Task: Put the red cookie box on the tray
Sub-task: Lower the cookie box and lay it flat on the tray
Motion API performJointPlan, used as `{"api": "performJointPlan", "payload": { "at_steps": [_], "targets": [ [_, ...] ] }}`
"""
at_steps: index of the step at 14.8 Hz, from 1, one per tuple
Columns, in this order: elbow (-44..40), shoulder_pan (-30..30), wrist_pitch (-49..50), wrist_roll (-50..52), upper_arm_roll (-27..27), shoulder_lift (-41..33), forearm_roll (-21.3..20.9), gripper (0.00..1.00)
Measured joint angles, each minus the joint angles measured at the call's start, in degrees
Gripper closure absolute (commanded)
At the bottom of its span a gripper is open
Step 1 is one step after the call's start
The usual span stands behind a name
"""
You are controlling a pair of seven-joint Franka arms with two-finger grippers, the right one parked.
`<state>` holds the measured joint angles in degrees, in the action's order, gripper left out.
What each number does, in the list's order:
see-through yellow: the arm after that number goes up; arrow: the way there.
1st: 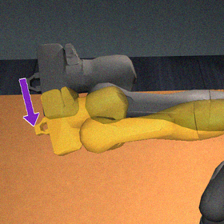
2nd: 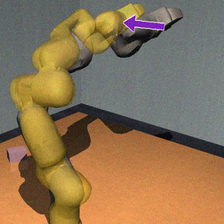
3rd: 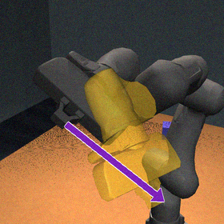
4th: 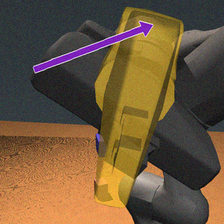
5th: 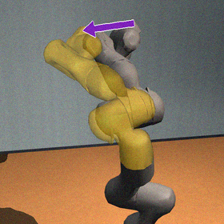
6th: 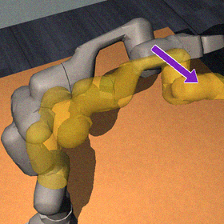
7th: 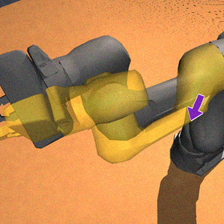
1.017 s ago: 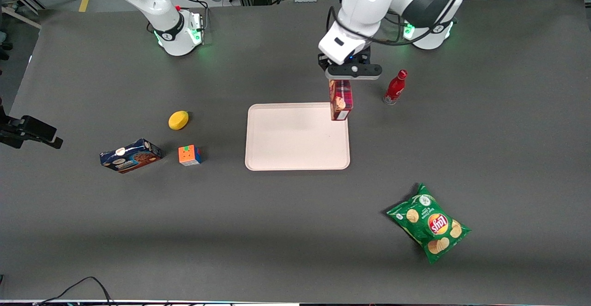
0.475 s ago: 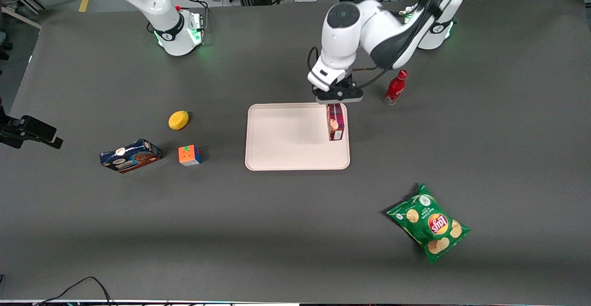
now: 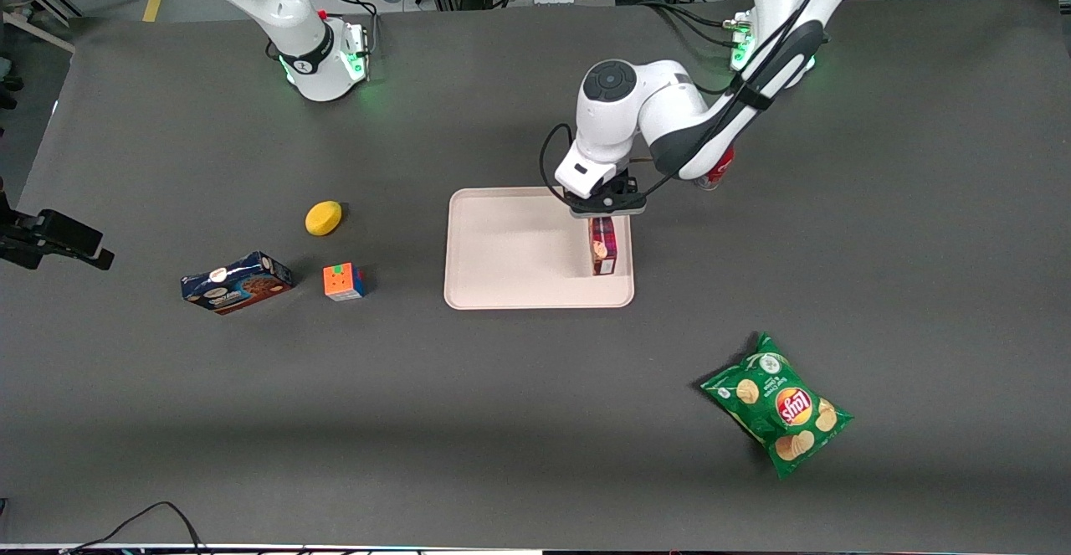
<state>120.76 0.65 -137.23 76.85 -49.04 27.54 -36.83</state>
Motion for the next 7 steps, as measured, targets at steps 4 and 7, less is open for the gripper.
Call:
{"api": "performJointPlan", "payload": {
  "at_steps": [4,7],
  "targets": [
    [-0.5,0.0,0.0,1.0,0.6,3.3,-5.4,0.99],
    [-1.8,0.0,0.0,1.2,1.3,6.4,-6.7,0.99]
  ]
}}
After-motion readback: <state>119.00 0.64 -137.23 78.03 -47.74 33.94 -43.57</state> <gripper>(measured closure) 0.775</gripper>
